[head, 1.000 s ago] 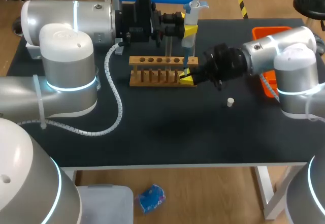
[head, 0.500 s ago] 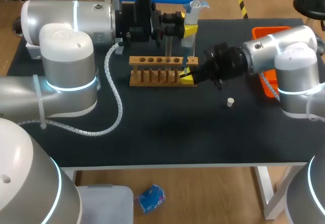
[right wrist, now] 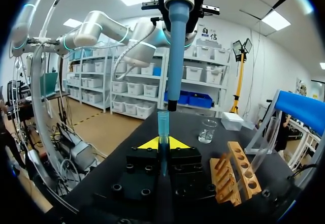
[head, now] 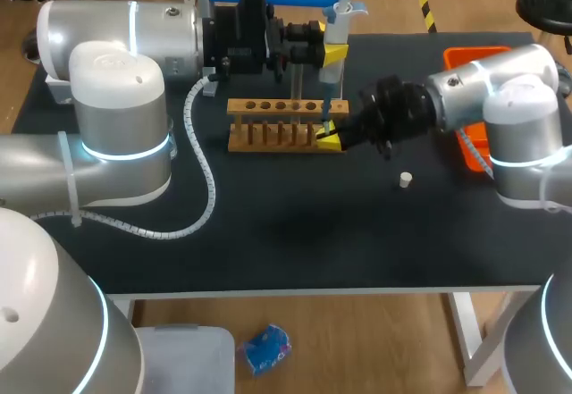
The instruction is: Invert the test tube, pick up the pipette, mount the tip to pipette, aspirate from beaker and dispense into the tube, eject the tip, return the pipette, and cap with the stopper.
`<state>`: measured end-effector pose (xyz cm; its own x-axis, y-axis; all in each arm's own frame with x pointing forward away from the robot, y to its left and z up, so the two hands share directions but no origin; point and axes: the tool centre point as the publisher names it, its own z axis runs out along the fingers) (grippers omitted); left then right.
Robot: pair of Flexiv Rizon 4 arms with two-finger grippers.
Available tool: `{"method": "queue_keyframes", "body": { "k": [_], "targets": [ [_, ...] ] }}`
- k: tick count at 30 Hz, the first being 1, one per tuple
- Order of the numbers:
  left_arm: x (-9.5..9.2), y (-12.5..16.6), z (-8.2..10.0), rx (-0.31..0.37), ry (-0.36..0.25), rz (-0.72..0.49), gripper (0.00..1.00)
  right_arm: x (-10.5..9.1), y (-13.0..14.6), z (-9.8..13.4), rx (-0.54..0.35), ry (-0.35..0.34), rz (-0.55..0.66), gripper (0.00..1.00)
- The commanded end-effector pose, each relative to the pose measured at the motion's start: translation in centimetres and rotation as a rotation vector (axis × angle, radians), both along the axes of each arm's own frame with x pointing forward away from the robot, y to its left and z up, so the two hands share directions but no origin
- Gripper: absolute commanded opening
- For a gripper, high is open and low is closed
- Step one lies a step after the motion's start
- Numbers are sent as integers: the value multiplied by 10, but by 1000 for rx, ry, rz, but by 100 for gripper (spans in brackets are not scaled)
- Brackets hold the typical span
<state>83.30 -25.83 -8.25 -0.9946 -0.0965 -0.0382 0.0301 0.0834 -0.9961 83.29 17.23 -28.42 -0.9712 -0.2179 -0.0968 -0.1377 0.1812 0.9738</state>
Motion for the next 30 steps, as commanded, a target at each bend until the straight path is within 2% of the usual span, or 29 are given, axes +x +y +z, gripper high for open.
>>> {"method": "queue_keyframes", "body": {
  "k": [1,11,16,30],
  "targets": [
    [0,-1,0,-1,-1,1,0,2,1,-3,-2,6,1,0],
    [0,-1,0,-1,-1,1,0,7,7,-3,1,6,2,0],
    [0,-1,0,-1,-1,1,0,7,7,1,13,-20,0,0],
    [0,-1,0,-1,-1,1,0,6,2,1,21,-37,-8,0]
  ]
}}
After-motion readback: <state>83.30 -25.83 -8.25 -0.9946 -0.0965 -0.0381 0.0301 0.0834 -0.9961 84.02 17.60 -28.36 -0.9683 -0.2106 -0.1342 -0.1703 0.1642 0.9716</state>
